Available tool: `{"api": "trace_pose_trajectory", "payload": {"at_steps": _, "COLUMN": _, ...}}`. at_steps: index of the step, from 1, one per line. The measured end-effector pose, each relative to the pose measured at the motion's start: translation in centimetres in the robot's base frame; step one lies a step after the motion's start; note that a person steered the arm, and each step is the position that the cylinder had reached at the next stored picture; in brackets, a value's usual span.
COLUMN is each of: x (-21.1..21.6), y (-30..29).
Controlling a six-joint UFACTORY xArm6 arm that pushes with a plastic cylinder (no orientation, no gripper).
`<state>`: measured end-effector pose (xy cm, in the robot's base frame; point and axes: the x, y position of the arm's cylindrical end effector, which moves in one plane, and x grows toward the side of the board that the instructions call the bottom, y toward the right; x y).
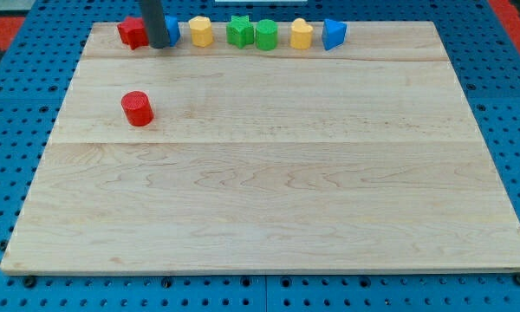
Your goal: Slide the red circle right to the blue triangle
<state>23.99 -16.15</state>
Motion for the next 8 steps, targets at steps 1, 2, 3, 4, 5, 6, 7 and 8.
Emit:
{"api": "trace_pose_trajectory", "payload": {"at_steps": 1, "x": 1.8, "y": 1.0}}
{"api": "trace_pose_trajectory", "payload": {"at_steps": 2, "x": 7.2, "y": -2.6}}
{"api": "trace_pose_trajectory", "payload": {"at_steps": 3, "x": 11.7, "y": -8.2}}
{"api": "trace_pose_trajectory", "payload": {"at_steps": 4, "x": 16.2, "y": -3.4}}
{"api": "trace_pose_trajectory", "payload": {"at_steps": 5, "x": 15.2, "y": 8.3}}
{"api": "trace_pose_trajectory", "payload": {"at_steps": 6, "x": 13.2, "y": 13.2}}
{"api": "trace_pose_trajectory", "payload": {"at_steps": 7, "x": 14.0, "y": 9.0}}
{"api": "trace_pose_trajectory", "payload": {"at_steps": 8, "x": 12.7, "y": 12.7}}
